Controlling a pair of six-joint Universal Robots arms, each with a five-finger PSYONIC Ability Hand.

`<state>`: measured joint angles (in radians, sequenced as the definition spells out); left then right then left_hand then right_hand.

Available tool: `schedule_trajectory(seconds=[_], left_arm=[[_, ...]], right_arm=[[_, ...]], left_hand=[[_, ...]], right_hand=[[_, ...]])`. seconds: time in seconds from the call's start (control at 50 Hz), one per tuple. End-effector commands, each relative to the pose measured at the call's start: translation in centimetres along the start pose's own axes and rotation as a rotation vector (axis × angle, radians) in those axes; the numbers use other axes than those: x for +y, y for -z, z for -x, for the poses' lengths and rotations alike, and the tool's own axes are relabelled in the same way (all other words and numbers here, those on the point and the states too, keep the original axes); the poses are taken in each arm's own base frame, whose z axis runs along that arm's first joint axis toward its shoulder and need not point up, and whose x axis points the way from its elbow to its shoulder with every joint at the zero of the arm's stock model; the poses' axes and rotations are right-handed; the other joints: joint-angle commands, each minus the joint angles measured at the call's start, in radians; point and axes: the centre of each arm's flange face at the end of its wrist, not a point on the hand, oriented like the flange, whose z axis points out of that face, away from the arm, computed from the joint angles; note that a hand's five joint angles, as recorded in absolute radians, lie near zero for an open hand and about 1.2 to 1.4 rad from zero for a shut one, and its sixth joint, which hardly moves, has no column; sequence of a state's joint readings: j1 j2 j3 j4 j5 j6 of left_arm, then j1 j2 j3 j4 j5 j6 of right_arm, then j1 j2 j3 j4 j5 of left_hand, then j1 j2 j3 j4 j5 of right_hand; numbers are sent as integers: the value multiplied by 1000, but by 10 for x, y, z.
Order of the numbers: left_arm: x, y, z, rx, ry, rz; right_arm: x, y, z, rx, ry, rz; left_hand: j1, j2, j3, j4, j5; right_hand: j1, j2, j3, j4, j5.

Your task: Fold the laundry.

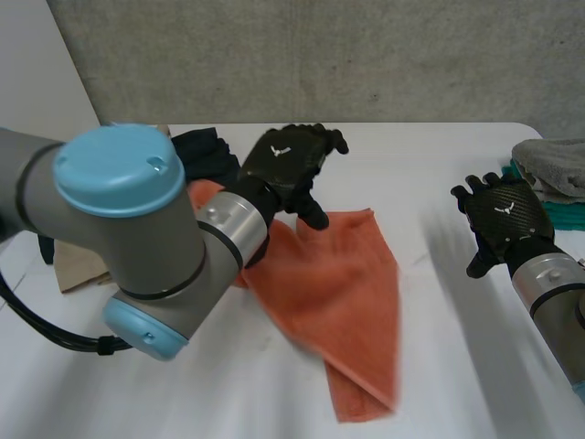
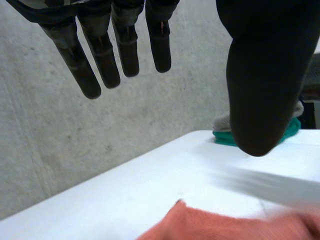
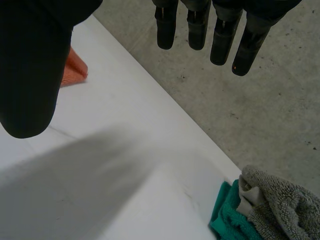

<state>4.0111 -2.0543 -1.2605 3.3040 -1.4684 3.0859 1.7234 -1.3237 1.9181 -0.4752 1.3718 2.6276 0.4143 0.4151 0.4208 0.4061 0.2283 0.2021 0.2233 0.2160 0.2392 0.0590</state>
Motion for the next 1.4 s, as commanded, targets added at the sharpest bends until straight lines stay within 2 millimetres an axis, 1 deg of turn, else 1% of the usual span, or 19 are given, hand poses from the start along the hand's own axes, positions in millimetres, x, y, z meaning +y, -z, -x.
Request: schedule_trajectory(seconds=[0.02,0.06,0.18,0.28,0.34,0.38,0.46,0.64,0.76,0.94,1.0,1.02,1.12,1.2,1.28,1.32,1.36,1.38,1.4], left_arm=[[3,1,15,-41,-18,18],[-5,5,31,-84,-31,10],[-6,21,86,-222,-137,69],[10,27,140,-307,-313,159],[29,20,154,-227,-362,201],[37,10,157,-141,-397,194],[45,-9,162,-56,-432,167],[79,-54,180,-31,-515,156],[101,-61,178,-6,-535,197],[122,-61,175,12,-589,279],[125,-62,172,11,-607,285],[126,-62,172,9,-614,286],[127,-64,165,19,-619,280],[126,-65,162,13,-631,275],[119,-70,167,-41,-675,242],[111,-75,171,-86,-705,200],[89,-83,178,-161,-750,110],[63,-90,180,-228,-784,9],[54,-91,181,-248,-793,-20]], right_arm=[[-2,-1,1,-11,-2,-2],[-2,0,1,-13,0,-1],[1,12,10,-82,-43,100],[-11,37,24,-207,-130,251],[-19,56,40,-300,-148,315],[-26,74,57,-361,-134,330],[-28,89,80,-416,-97,299],[-23,99,106,-323,-19,213],[-12,106,127,-365,11,232],[-3,101,132,-362,17,238],[-4,99,132,-355,20,227],[-4,98,131,-351,20,222],[-3,96,131,-347,19,217],[-1,94,130,-340,20,219],[-9,87,127,-317,15,174],[-18,76,120,-286,40,130],[-33,62,111,-236,107,61],[-38,57,106,-216,126,36],[-44,51,101,-189,148,7]], left_hand=[[-240,-241,-246,-232,-228],[-230,-231,-237,-222,-219],[-210,-210,-216,-201,-198],[-154,-155,-161,-146,-143],[-128,-128,-134,-119,-116],[-119,-119,-125,-110,-107],[-116,-116,-122,-107,-104],[7,7,1,16,19],[49,48,42,57,60],[90,89,83,98,101],[204,203,197,212,215],[393,392,387,401,405],[946,945,939,954,957],[982,981,975,990,993],[982,981,975,990,993],[982,981,975,990,993],[982,981,975,990,993],[982,981,975,990,993],[982,981,975,990,993]], right_hand=[[-28,-49,-41,-65,-59],[-28,-49,-41,-65,-59],[-28,-49,-41,-65,-59],[-28,-49,-41,-65,-59],[-28,-49,-41,-65,-59],[-28,-49,-41,-65,-59],[-28,-49,-41,-65,-59],[-28,-49,-41,-65,-59],[-28,-49,-41,-65,-59],[-23,-45,-37,-61,-55],[138,117,124,101,106],[298,277,284,261,267],[616,595,602,579,585],[1193,1172,1179,1156,1162],[1194,1173,1180,1157,1163],[1194,1173,1180,1157,1163],[1194,1173,1180,1157,1163],[1194,1173,1180,1157,1163],[1194,1173,1180,1157,1163]])
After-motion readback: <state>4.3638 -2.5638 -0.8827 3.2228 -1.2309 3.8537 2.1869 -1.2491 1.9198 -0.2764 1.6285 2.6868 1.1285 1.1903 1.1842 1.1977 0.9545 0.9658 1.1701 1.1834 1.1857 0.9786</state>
